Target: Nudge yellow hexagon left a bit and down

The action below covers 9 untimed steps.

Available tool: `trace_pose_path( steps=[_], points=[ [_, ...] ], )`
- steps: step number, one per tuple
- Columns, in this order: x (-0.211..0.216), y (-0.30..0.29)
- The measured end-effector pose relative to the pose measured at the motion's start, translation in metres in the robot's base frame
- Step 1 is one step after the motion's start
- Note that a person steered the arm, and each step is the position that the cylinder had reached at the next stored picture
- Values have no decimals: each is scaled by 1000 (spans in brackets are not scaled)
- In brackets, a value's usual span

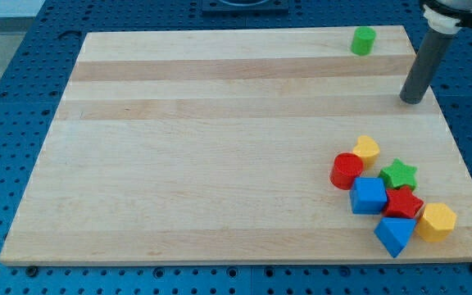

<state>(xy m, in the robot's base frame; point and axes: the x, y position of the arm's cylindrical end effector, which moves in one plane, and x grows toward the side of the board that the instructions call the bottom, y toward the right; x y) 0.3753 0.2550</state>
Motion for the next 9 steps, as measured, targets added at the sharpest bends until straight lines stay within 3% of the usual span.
trace_pose_path(
  steps=[2, 5, 7, 9],
  points=[
    [6, 13],
    [111, 51],
    [193, 20],
    [196, -71]
  ],
)
